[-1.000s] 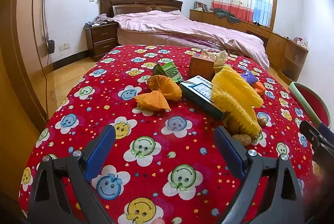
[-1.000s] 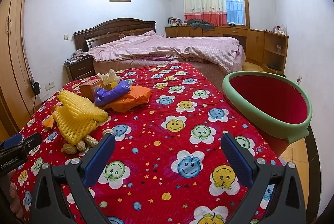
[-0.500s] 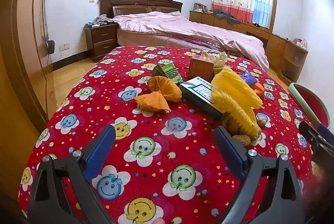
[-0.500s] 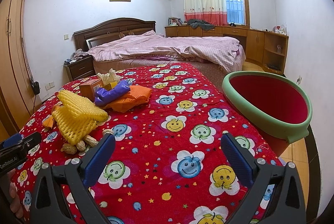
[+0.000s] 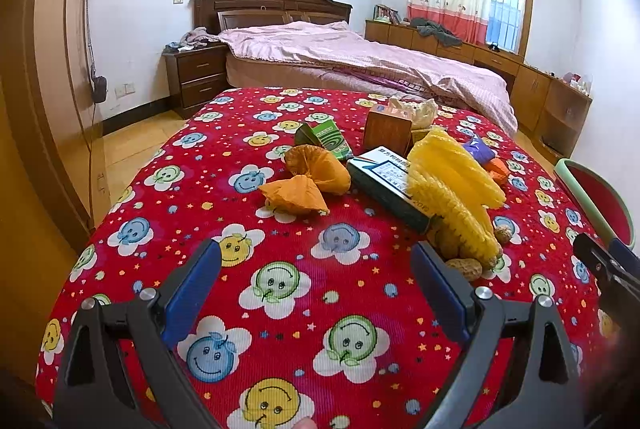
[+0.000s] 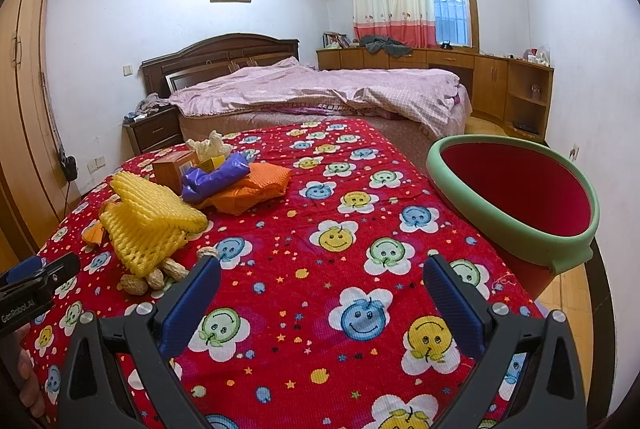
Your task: Collect trash
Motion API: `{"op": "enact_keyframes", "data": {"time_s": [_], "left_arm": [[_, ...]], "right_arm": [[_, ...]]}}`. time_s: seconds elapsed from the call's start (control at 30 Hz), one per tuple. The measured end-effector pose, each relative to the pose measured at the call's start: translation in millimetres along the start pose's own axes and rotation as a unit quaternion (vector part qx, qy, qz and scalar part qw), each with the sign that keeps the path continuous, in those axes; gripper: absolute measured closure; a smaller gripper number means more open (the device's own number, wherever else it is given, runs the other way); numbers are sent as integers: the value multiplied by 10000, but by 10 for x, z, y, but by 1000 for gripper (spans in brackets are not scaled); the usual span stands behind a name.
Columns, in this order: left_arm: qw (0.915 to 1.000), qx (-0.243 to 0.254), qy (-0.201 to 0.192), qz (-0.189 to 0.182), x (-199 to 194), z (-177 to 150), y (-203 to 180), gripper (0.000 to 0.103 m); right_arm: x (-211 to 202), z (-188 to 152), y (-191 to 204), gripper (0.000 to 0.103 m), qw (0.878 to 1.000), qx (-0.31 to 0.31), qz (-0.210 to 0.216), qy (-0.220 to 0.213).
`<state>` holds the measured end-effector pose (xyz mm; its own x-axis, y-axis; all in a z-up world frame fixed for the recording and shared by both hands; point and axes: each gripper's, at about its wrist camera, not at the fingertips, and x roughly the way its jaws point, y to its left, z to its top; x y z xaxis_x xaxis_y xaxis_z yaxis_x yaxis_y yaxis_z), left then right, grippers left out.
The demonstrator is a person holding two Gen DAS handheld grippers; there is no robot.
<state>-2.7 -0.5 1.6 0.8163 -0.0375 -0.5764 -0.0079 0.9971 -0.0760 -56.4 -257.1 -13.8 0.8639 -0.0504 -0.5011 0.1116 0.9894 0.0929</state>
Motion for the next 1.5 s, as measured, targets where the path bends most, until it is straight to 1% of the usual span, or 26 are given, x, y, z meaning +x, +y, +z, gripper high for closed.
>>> {"op": "enact_keyframes", "data": {"time_s": [0.17,0.27,0.33,0.5,0.67,0.77,0.87,0.97,1.0,1.03,1.07,1.13,1.17,1.2,1.23,1.27,1.3,1.4,1.5], "left_arm": [[10000,57,12,25,-18,11,-6,8],[9999,57,65,-78,-29,63,-2,8],[9998,38,81,-159,-20,145,19,8],[9996,10,226,-163,85,393,92,8],[9980,105,596,-169,352,563,118,8],[9963,168,822,-208,535,610,96,12],[9946,267,996,-152,707,630,71,15],[9921,261,1195,-271,857,650,65,18],[9913,252,1252,-316,906,660,67,21],[9910,234,1272,-334,937,666,77,26],[9908,217,1292,-347,969,675,87,28],[9894,133,1394,-375,1050,683,118,36],[9883,74,1463,-425,1085,679,136,37],[9866,1,1542,-532,1121,669,155,41],[9861,-34,1551,-602,1130,659,172,44],[9873,6,1472,-596,1116,658,166,48],[9875,71,1446,-627,1103,654,152,57],[9878,155,1394,-683,1054,648,125,61],[9877,36,1330,-824,952,657,155,62]], "right_arm": [[-2,10,3,0,10000,8,39,-16],[-3,52,2,0,10000,-7,86,16],[-8,112,6,0,9998,10,170,82],[-55,369,19,0,9994,77,332,112],[45,591,68,0,9982,124,479,327],[121,683,105,0,9976,138,519,445],[192,783,166,0,9964,163,642,538],[270,827,255,0,9958,134,649,638],[301,830,285,0,9954,125,652,684],[328,831,308,0,9952,127,645,726],[356,824,333,0,9949,148,641,765],[402,821,357,0,9944,176,642,820],[416,818,366,0,9941,189,644,854],[431,813,377,0,9938,203,639,890],[441,812,380,0,9936,216,633,914],[446,808,394,0,9934,227,626,935],[451,806,397,0,9933,226,622,944],[452,801,432,0,9929,198,640,984],[464,801,489,0,9915,204,747,1049]]}}
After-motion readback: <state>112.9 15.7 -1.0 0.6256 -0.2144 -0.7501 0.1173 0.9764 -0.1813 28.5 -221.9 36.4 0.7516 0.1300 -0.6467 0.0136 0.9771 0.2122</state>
